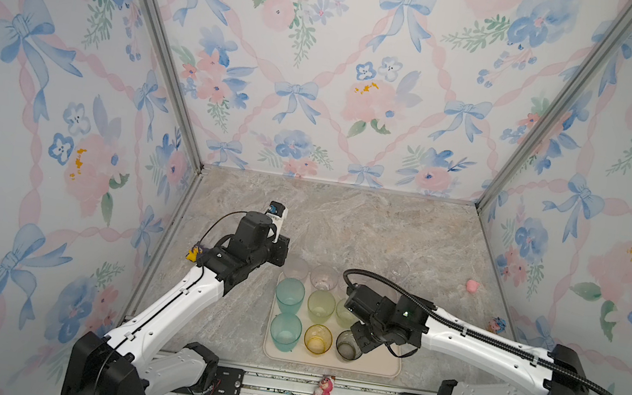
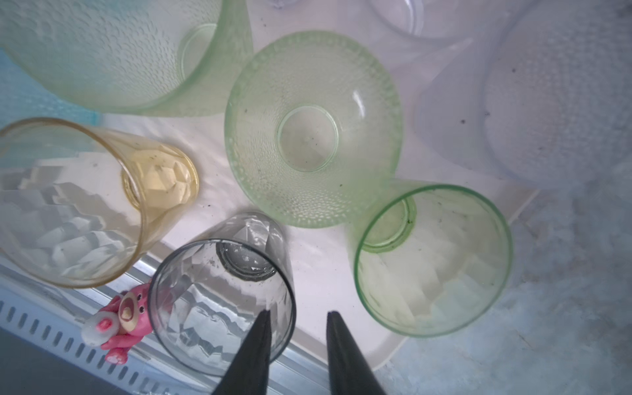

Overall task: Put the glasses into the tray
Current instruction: 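Raise the right gripper and move it to the clear glass beyond the tray, then close the right gripper on the clear glass's rim and lift it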

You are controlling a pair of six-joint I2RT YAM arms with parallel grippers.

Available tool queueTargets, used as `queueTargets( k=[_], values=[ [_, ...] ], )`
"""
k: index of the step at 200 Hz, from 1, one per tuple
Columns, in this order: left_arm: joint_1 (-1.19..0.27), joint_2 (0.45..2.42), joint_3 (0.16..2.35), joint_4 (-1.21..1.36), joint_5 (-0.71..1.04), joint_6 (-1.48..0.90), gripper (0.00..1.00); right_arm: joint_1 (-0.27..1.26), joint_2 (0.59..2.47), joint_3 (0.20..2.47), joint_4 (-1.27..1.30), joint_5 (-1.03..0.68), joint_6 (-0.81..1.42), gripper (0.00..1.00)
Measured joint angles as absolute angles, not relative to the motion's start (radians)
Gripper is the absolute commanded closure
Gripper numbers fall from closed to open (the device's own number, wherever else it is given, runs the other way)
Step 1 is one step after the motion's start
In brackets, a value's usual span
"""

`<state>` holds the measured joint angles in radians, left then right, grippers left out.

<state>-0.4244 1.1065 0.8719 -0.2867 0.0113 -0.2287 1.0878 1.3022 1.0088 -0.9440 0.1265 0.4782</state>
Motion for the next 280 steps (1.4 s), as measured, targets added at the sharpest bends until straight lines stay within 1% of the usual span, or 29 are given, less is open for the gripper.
queueTargets(
  k=[30,49,68,90,112,128,159,198,280],
  values=[
    [-0.424,1.11,0.867,-0.286,0.011,-0.229,0.76,1.043,1.222,1.055,-0.987,0.127,0.468,0.66],
    [-0.425,1.116,0.855,-0.287,0.01,-0.229,0.77,0.959,1.151,1.098,-0.994,0.131,0.459,0.65],
    [-0.425,1.133,0.852,-0.287,0.01,-0.229,0.77,0.8,1.081,1.14,-0.994,0.15,0.448,0.67],
    [-0.425,1.145,0.852,-0.287,0.011,-0.229,0.77,0.585,1.061,1.156,-0.99,0.163,0.419,0.69],
    [-0.425,1.148,0.852,-0.287,0.011,-0.229,0.77,0.403,1.12,1.155,-0.968,0.13,0.377,0.7],
    [-0.425,1.151,0.852,-0.287,0.01,-0.229,0.77,0.329,1.195,1.155,-0.938,0.11,0.352,0.7],
    [-0.424,1.16,0.852,-0.286,0.01,-0.229,0.77,0.279,1.34,1.155,-0.872,0.069,0.32,0.69],
    [-0.422,1.17,0.852,-0.286,0.007,-0.228,0.76,0.24,1.473,1.165,-0.812,0.028,0.294,0.71],
    [-0.405,1.203,0.852,-0.287,0.007,-0.217,0.77,0.2,1.596,1.217,-0.753,-0.019,0.266,0.74]
  ],
)
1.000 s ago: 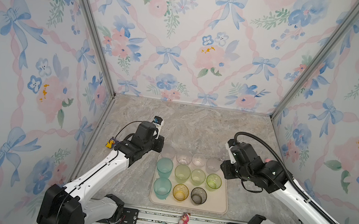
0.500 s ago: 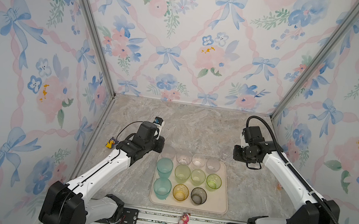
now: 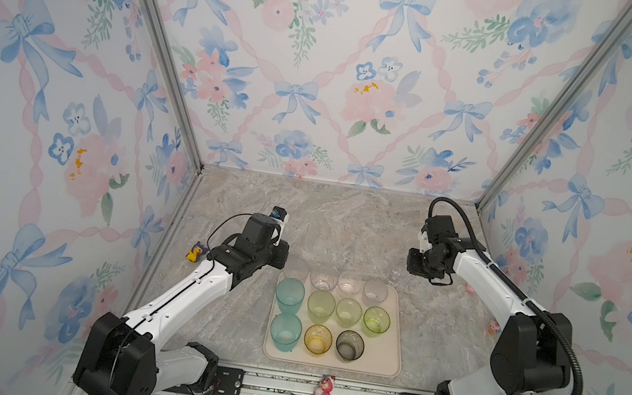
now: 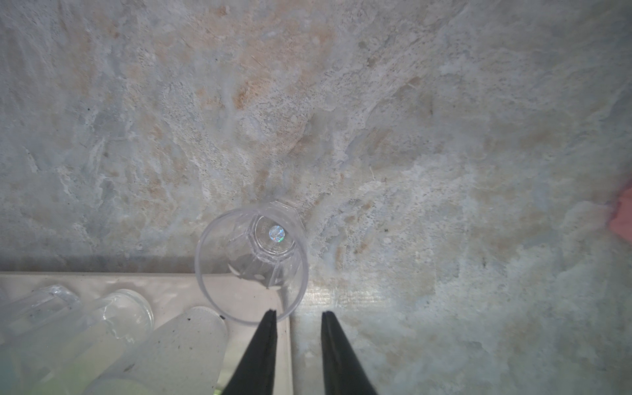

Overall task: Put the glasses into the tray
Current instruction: 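Close the right gripper on the clear glass's rim and lift it, then carry the clear glass with the right gripper to the tray's nearest corner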

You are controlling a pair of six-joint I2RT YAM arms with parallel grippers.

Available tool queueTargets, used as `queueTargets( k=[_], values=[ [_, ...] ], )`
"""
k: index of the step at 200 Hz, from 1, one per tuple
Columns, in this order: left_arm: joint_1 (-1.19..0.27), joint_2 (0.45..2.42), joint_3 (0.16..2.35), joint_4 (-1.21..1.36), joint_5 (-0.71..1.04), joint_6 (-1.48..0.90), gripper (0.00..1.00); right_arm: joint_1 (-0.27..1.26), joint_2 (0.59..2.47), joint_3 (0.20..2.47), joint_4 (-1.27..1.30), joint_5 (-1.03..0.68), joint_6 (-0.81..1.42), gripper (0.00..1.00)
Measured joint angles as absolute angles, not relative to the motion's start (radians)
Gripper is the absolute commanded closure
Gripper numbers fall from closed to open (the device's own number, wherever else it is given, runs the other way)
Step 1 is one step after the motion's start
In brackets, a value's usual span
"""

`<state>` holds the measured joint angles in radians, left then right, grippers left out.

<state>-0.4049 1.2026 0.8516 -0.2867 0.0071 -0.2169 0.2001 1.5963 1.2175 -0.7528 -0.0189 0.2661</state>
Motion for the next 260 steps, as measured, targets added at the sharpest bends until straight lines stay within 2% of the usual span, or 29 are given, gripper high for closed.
queueTargets(
  k=[144,188,241,260],
  values=[
    [-0.392,1.243,0.852,-0.286,0.007,-0.21,0.77,0.197,1.729,1.241,-0.739,-0.031,0.239,0.81],
    [-0.385,1.264,0.852,-0.286,0.007,-0.209,0.78,0.197,1.739,1.251,-0.736,-0.03,0.233,0.87],
    [-0.382,1.269,0.852,-0.286,0.008,-0.202,0.78,0.197,1.744,1.261,-0.733,-0.023,0.231,0.99],
    [-0.382,1.269,0.852,-0.286,0.008,-0.202,0.78,0.197,1.744,1.261,-0.729,-0.015,0.231,1.0]
  ],
)
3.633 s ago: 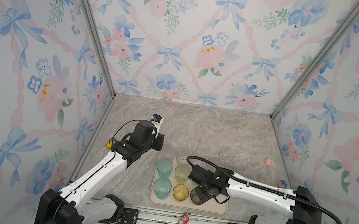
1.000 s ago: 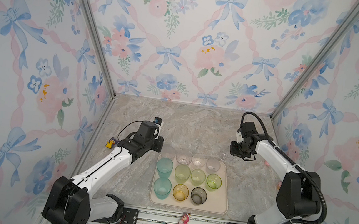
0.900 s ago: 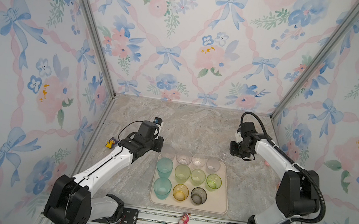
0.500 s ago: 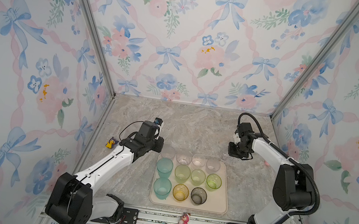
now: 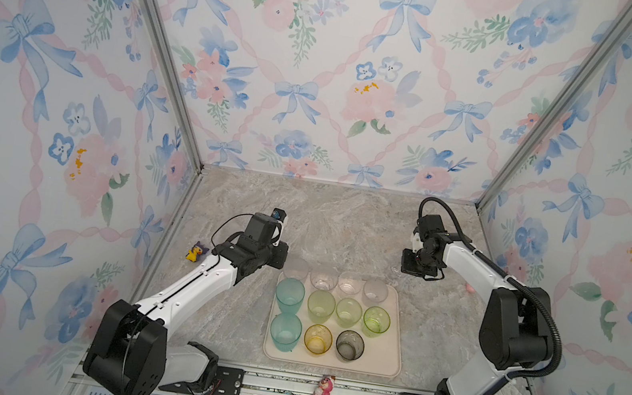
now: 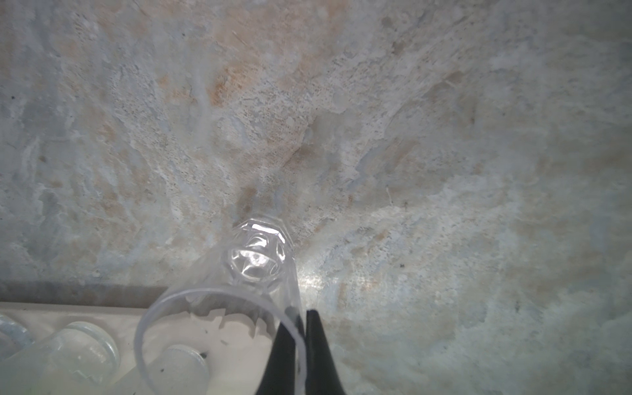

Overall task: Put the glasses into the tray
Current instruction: 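Carry the clear glass with the right gripper to the tray's nearest corner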

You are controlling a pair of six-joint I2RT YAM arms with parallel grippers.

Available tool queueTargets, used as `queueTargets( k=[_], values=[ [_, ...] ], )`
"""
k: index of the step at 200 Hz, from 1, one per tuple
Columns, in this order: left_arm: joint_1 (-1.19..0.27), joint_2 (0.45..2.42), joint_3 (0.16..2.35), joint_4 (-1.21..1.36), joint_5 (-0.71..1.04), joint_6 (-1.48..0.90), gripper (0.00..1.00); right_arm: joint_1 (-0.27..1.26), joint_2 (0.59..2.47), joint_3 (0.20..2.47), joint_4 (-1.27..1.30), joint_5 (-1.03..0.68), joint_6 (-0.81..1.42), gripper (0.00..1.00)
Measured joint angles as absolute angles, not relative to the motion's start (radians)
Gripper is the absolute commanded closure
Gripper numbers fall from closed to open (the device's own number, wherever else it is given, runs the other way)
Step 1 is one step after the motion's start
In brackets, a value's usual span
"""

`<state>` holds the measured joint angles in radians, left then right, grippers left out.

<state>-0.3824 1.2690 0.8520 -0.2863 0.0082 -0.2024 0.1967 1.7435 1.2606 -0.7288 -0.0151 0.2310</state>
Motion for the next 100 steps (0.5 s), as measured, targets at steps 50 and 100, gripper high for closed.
queueTargets(
  k=[50,100],
  values=[
    [-0.382,1.269,0.852,-0.286,0.008,-0.202,0.77,0.196,1.662,1.259,-0.753,0.028,0.226,1.0],
    [-0.382,1.269,0.852,-0.286,0.015,-0.202,0.78,0.216,1.292,1.219,-0.862,0.093,0.221,1.0]
  ],
)
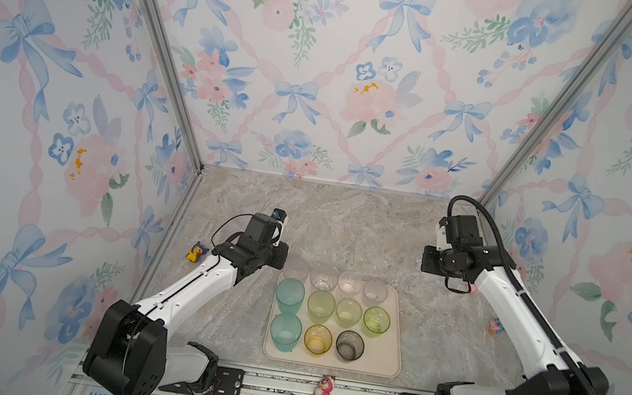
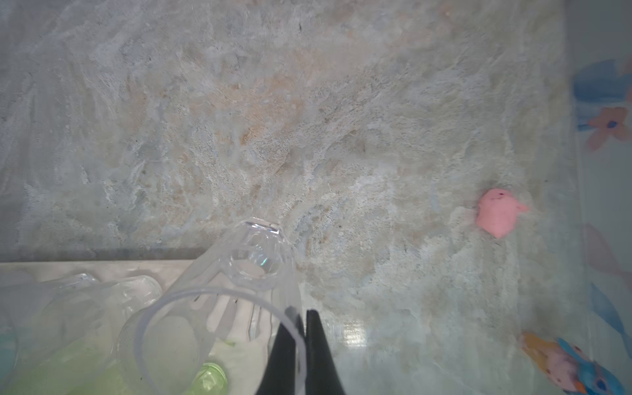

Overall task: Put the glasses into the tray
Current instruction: 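Carry the clear glass with the right gripper to the tray's nearest corner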

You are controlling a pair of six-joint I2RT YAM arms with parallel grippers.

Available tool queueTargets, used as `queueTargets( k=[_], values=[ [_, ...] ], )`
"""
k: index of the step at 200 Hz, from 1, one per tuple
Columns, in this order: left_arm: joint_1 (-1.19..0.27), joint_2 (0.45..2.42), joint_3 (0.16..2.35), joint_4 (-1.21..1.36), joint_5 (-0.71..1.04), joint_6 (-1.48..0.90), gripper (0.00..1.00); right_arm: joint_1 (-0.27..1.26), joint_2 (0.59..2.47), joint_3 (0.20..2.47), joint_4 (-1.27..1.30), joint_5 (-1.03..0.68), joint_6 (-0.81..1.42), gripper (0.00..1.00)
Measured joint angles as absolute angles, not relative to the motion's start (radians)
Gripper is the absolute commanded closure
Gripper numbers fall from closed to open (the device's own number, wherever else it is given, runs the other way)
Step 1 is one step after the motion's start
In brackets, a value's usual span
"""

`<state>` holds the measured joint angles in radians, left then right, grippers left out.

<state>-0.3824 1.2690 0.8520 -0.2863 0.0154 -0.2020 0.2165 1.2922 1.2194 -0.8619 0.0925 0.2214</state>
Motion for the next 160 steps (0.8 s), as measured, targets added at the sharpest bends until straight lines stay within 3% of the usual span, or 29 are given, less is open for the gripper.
queueTargets(
  k=[35,80,130,160],
  values=[
    [-0.382,1.269,0.858,-0.286,0.019,-0.202,0.77,0.352,1.069,1.174,-1.025,0.144,0.258,0.98],
    [-0.372,1.263,0.867,-0.286,0.019,-0.203,0.77,0.633,0.881,1.149,-1.251,0.19,0.414,0.99],
    [-0.366,1.229,0.867,-0.286,0.024,-0.207,0.77,0.986,0.807,0.97,-1.332,0.244,0.707,0.99],
    [-0.363,1.207,0.867,-0.286,0.025,-0.211,0.77,1.09,0.817,0.862,-1.287,0.247,0.827,0.99]
  ],
)
